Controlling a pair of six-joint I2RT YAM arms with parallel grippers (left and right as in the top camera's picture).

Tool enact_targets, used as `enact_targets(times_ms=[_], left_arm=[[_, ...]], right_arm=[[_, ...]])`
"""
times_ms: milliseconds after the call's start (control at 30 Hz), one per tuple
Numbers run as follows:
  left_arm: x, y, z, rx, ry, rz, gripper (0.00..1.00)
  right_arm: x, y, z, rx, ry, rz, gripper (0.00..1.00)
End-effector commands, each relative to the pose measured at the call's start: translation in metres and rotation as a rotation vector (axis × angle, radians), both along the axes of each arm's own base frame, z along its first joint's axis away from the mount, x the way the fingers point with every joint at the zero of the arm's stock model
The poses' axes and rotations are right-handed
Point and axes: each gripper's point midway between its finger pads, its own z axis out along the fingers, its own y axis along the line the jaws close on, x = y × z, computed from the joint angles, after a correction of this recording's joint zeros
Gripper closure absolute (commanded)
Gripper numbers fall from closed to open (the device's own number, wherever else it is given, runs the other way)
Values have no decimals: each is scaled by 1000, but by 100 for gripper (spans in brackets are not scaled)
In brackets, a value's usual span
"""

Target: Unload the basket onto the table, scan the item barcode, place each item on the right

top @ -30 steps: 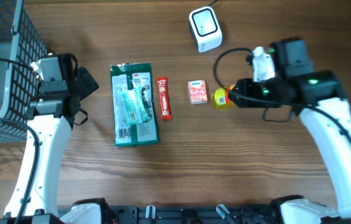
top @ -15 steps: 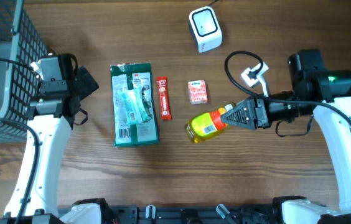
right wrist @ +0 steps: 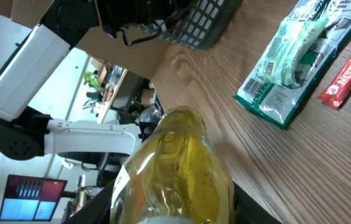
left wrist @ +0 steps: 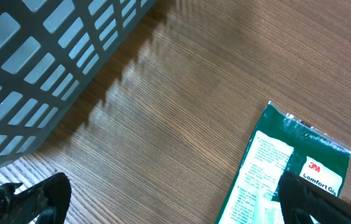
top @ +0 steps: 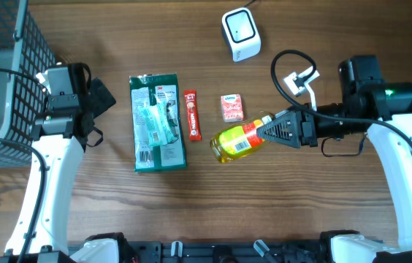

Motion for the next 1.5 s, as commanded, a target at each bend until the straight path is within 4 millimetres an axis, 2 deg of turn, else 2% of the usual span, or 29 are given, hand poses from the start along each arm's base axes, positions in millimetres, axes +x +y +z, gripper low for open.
enact_targets(times_ms=[0,333,533,733,800,933,1033,1133,1200,1333,1400,1467], left_arm=[[1,4,5,18,-9,5,0],[1,4,5,18,-9,5,0],[1,4,5,18,-9,5,0],[1,4,5,18,-9,5,0],[1,4,5,18,-9,5,0],[1,4,5,18,-9,5,0],[1,4,5,18,-9,5,0],[1,4,5,18,-9,5,0],[1,4,5,18,-9,5,0],[1,4,5,18,-9,5,0],[1,4,5,18,-9,5,0],[1,4,5,18,-9,5,0]], right_arm=[[0,2,13,56,-8,1,95],[2,-3,-2,-37,42,-30,96],[7,-15,-26,-193,111,-95,96],[11,-18,-32,-231,110,-115,96],[19,-27,-44,-315,128,-170,96],[46,-62,-74,-568,122,-348,96],[68,-91,-85,-713,136,-538,96],[94,-95,-72,-692,54,-621,96],[108,-96,-52,-685,-29,-653,96],[123,-104,-6,-725,-166,-714,96],[131,-106,27,-747,-244,-736,96],[137,-107,51,-768,-292,-762,96]])
